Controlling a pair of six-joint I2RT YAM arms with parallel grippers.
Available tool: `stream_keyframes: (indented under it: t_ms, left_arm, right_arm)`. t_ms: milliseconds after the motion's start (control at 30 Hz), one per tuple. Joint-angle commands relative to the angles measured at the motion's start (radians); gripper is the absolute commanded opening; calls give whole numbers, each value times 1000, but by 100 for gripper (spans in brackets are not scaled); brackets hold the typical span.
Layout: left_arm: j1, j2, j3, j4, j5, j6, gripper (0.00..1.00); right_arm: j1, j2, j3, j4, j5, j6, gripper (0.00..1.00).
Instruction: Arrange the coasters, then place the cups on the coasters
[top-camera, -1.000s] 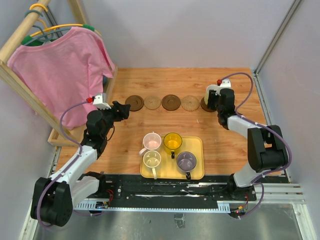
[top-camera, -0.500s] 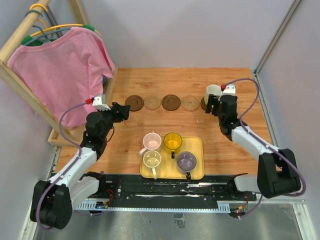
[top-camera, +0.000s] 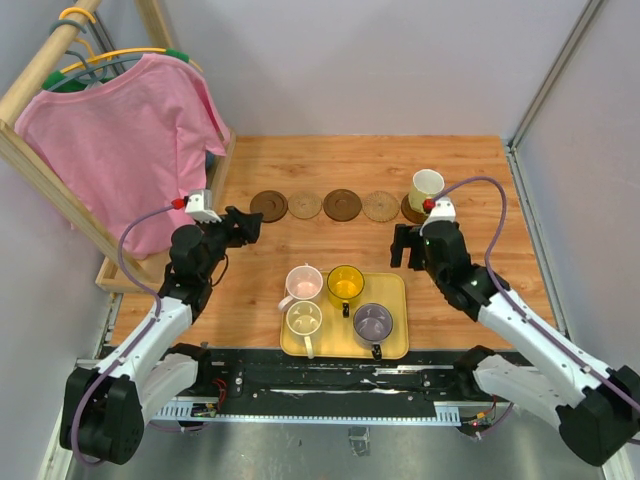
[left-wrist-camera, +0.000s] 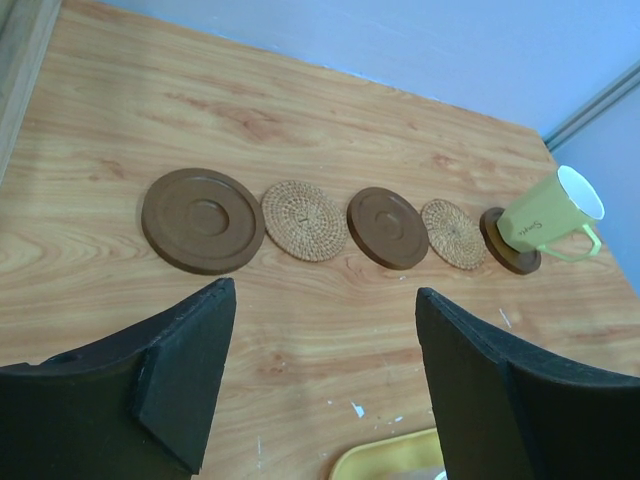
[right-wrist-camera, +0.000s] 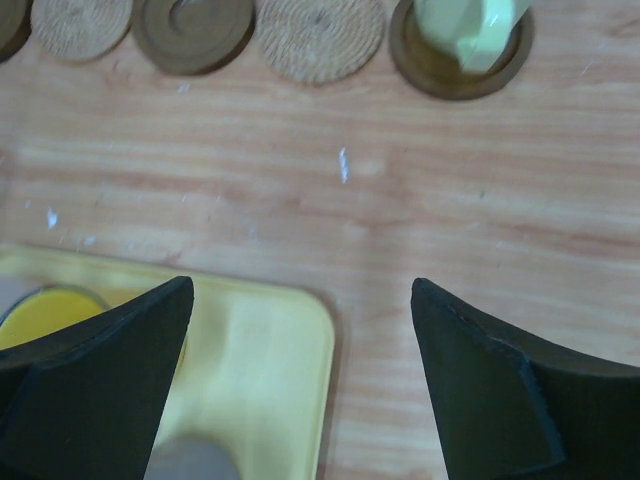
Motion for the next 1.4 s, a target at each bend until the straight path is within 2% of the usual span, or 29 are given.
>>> stream_keyframes:
  t_ms: [0, 167, 367, 533, 733, 900, 1067, 1367]
  left_arm:
    - [5, -13, -14, -15, 32, -1, 77]
    - [5, -18, -13, -23, 54, -9, 78]
    - [4, -41, -6, -68, 54, -5, 79]
    - [5, -67, 0, -119, 32, 8, 80]
    - [4, -86, -1, -153, 12, 17, 80]
    - [5, -95, -13, -155, 12, 11, 80]
    - [4, -103, -19, -155, 13, 11, 80]
    - [4, -110, -23, -151, 20, 9, 80]
  right_arm:
    - [119, -102, -30, -268, 13, 129, 91]
    - [274, -211, -44, -411, 38, 229, 90]
    - [468, -258, -59, -521, 100, 385, 91]
    - [640, -228, -65, -575, 179, 491, 100]
    - [839, -131, -32, -639, 304, 623, 99]
    - [923, -26, 6, -643, 330, 670, 99]
    - [955, 60, 37, -671, 333, 713, 100]
    - [1033, 82, 99, -751, 424, 759, 100]
